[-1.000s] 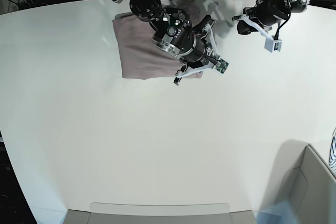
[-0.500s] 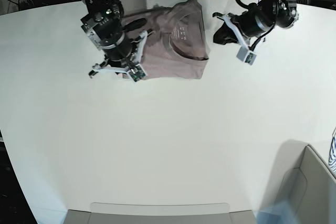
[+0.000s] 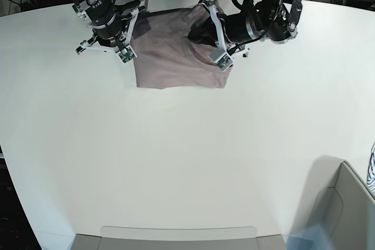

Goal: Fold the T-shirt properly
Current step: 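Grasp the folded bundle with the left gripper and drag it across the table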

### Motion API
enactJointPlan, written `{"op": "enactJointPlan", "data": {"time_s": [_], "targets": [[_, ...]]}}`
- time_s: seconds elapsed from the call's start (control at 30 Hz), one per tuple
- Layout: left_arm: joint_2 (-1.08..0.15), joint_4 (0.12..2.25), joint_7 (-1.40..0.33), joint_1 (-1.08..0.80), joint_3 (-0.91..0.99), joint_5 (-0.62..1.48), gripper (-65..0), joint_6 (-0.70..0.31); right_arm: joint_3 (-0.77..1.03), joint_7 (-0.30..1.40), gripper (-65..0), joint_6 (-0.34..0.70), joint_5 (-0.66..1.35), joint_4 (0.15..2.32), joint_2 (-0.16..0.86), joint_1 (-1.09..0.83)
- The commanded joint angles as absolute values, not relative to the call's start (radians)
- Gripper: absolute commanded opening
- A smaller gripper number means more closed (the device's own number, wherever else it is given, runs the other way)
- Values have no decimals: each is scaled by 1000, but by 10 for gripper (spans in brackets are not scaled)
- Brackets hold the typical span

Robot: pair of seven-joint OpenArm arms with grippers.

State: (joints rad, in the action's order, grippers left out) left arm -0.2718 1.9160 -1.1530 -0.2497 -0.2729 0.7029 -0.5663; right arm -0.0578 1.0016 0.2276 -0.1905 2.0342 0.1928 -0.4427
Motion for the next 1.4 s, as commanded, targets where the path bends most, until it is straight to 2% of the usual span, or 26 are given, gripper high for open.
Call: {"op": "enactJointPlan", "data": {"time_s": [0.0,0.13,0.23,0.4,0.53,0.67,0.83,1.0,1.2,1.37], "targets": [[-271,1906,-1142,-236,-285,671,-650,-568,-76,986,-642,228,-171,2035,191,-435],[-265,1817,-1142,-216,-295,533,-650,-568,-153,992,-642,228,-139,1980,189,-374],[-265,1788,-1141,-206,-223,522,-650,-568,-216,992,-642,228,-140,1928,182,-318],[-266,1762,-1141,-199,-73,518,-650,-568,-255,989,-642,228,-140,1797,91,-185],[-271,1695,-1141,-96,1,516,-650,-568,-292,992,-642,228,-140,1716,22,-88],[-271,1682,-1144,-56,81,522,-650,-568,-326,987,-642,228,-142,1770,-5,-77],[-271,1828,-1155,-88,174,524,-650,-573,-302,986,-642,222,-142,1919,-12,-96],[-271,1966,-1156,-188,119,526,-650,-575,-214,984,-642,222,-140,1844,8,8],[-343,1971,-1153,-254,-54,524,-650,-575,-208,984,-642,222,-140,1633,5,194],[-355,1931,-1155,-251,-150,516,-650,-570,-209,984,-642,222,-142,1451,4,312]]}}
